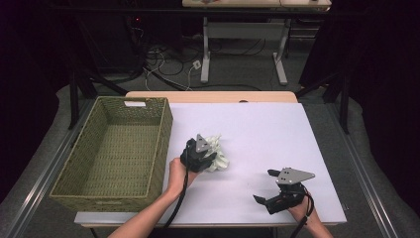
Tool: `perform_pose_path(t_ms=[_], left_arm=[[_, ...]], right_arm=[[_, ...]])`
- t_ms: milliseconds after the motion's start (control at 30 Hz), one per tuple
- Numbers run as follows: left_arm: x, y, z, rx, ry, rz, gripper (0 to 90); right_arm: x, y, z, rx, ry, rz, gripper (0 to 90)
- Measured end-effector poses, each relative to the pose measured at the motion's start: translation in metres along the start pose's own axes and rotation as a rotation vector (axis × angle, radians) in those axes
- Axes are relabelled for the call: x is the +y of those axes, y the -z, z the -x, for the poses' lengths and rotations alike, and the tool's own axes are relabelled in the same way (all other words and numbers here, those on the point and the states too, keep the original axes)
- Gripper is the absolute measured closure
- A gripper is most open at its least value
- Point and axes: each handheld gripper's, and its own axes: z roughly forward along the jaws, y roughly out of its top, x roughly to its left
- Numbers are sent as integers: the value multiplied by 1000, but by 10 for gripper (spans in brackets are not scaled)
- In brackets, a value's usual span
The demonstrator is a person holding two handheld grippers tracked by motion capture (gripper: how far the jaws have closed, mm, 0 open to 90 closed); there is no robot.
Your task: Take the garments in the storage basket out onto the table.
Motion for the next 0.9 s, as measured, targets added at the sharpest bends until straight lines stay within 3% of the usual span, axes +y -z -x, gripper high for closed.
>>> perform_pose_path(t_ms=[33,267,367,633,900], left_arm=[[-2,-4,0,-19,10,-14,696],[-8,-16,4,-20,-10,-46,691],[-14,-21,4,-34,10,-71,686],[-19,-24,2,-41,3,-71,665],[-18,-21,3,-19,10,-87,486]], right_arm=[[0,0,0,0,-3,-5,0],[-1,0,2,4,-9,-10,0],[-1,-1,2,11,-11,-9,0],[0,-3,1,14,-6,-20,0],[0,-2,2,11,-7,-15,0]])
